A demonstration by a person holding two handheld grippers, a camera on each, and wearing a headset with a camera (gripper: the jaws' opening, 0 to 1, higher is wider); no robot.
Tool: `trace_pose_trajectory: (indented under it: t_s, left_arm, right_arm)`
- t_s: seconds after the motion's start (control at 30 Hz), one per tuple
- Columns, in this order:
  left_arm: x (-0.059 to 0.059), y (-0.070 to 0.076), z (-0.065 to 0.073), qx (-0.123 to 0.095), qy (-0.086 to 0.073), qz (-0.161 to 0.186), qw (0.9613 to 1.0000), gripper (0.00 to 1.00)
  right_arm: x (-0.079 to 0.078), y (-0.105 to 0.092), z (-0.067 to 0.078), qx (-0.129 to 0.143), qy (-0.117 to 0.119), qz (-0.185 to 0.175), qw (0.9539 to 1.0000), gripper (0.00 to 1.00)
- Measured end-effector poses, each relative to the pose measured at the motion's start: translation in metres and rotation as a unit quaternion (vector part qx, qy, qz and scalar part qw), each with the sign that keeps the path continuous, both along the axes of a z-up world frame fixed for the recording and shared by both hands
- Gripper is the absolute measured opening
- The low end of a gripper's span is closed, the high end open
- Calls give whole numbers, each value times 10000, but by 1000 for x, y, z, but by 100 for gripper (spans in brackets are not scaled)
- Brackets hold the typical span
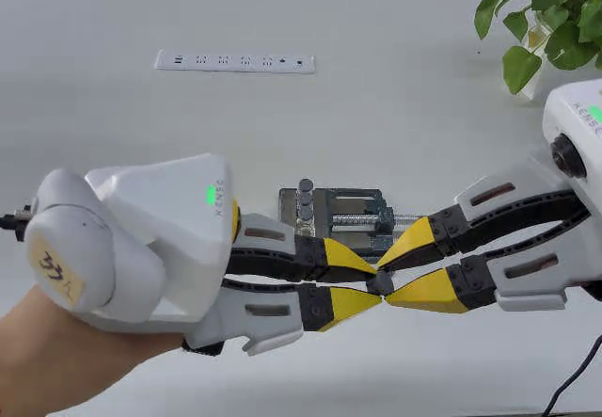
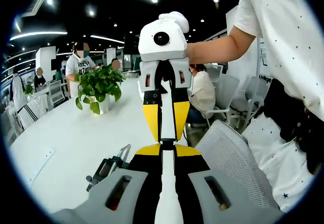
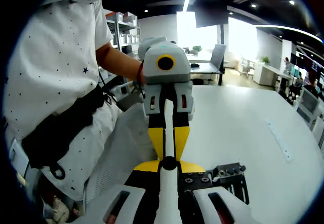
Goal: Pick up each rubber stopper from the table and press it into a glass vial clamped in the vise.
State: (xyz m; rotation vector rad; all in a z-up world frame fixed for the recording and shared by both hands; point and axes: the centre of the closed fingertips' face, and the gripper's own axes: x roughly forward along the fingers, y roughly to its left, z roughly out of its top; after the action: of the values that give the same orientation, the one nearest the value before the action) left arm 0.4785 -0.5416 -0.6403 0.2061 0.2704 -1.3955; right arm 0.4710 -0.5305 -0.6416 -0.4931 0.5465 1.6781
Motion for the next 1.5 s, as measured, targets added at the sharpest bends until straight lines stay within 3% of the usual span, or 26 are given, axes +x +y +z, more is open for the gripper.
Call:
trace_pose_trajectory:
  t_s: [0.37,0.73,1.1,1.5]
  left_arm:
    - [-3,1,2,-72,109,-123,9998,4]
    - [-4,2,-1,-52,219,-142,9996,4]
    - [-3,5,-6,-154,329,-6,9993,4]
    - [2,13,-9,-299,349,244,9986,6]
  right_arm:
    - [-5,3,3,9,89,89,9999,7]
    - [-4,3,-1,-42,-32,143,9999,6]
    - [-1,7,-5,-135,64,60,9999,5]
    - [3,15,-9,-247,100,59,9996,5]
